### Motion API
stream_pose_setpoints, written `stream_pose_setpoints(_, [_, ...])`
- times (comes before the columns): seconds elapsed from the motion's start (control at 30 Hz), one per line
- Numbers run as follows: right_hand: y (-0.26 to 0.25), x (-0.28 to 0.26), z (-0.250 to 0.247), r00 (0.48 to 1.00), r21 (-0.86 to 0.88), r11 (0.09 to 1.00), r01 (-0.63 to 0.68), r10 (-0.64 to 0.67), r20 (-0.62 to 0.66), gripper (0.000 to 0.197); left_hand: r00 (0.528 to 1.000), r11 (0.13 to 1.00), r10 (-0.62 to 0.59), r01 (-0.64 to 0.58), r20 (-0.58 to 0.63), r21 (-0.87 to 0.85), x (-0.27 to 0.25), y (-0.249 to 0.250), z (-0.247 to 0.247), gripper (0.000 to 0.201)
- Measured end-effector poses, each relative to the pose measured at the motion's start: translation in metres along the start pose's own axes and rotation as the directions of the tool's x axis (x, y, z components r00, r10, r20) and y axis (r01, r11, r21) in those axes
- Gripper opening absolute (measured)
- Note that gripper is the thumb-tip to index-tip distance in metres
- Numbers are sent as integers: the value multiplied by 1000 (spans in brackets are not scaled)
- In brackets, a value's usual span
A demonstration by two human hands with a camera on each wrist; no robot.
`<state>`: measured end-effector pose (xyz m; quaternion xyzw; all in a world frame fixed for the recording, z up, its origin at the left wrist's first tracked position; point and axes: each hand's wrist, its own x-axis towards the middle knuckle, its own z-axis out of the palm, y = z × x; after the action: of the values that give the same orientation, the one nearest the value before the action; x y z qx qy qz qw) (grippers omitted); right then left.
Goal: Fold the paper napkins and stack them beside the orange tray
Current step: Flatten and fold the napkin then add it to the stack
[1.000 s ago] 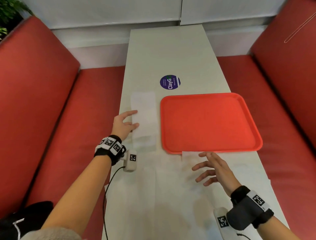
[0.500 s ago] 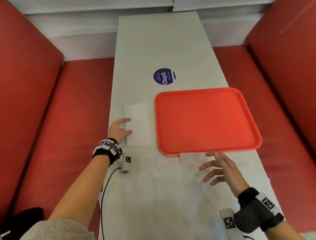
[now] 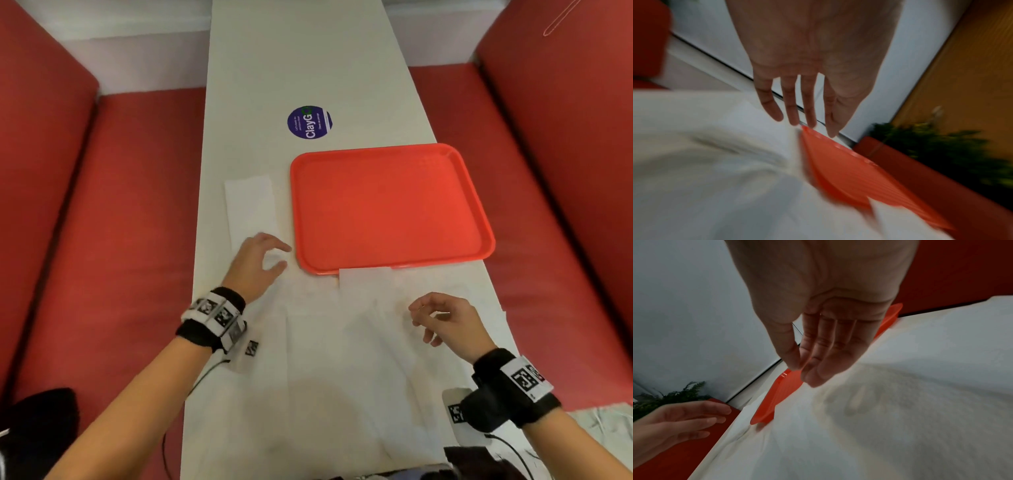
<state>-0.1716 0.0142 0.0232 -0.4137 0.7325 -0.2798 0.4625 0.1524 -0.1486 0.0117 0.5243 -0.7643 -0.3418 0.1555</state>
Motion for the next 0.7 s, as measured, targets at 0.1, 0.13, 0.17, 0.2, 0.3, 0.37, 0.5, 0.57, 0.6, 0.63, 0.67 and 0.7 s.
stream_pose_setpoints(0.1, [14, -10, -1, 999, -41, 999, -7, 9, 39, 7, 988, 995, 85, -76, 133, -72, -29, 33, 40, 14])
stream_pose_setpoints(0.13, [18, -13, 0, 997, -70, 997, -14, 18, 69, 8, 980, 994, 101, -92, 171, -57, -36, 42, 54, 14])
stream_pose_setpoints(0.17, [22, -16, 1, 994, -104, 994, -21, 31, 100, 10, 973, 994, 108, -104, 203, -30, -43, 50, 68, 18])
stream_pose_setpoints(0.2, [26, -18, 3, 991, -134, 991, -27, 44, 126, 12, 967, 994, 105, -110, 234, 6, -47, 57, 82, 26])
stream_pose_setpoints(0.3, [37, -21, 8, 986, -224, 974, -20, 57, 159, 19, 957, 988, 49, -90, 286, 129, -56, 70, 114, 48])
stream_pose_setpoints(0.37, [43, -23, 11, 987, -254, 967, -9, 50, 155, 23, 956, 982, 16, -70, 293, 174, -57, 73, 125, 50])
stream_pose_setpoints(0.5, [52, -25, 16, 991, -233, 972, 7, 25, 133, 29, 969, 993, -14, -14, 246, 114, -57, 74, 135, 40])
stream_pose_setpoints(0.57, [56, -25, 18, 993, -229, 973, 12, 16, 117, 30, 973, 999, -24, 16, 229, 39, -56, 75, 136, 37])
stream_pose_setpoints(0.6, [58, -25, 19, 994, -225, 974, 15, 10, 108, 31, 975, 1000, -24, 23, 220, 7, -56, 77, 136, 34])
stream_pose_setpoints(0.63, [60, -26, 21, 996, -222, 975, 17, 3, 93, 32, 978, 1000, -18, 22, 210, -16, -55, 78, 136, 32])
stream_pose_setpoints(0.67, [61, -27, 23, 998, -224, 975, 19, -4, 69, 32, 980, 999, -5, 12, 198, -31, -54, 79, 135, 29])
stream_pose_setpoints(0.7, [61, -28, 25, 999, -234, 972, 18, -9, 36, 33, 982, 999, 9, -3, 188, -36, -53, 81, 135, 26])
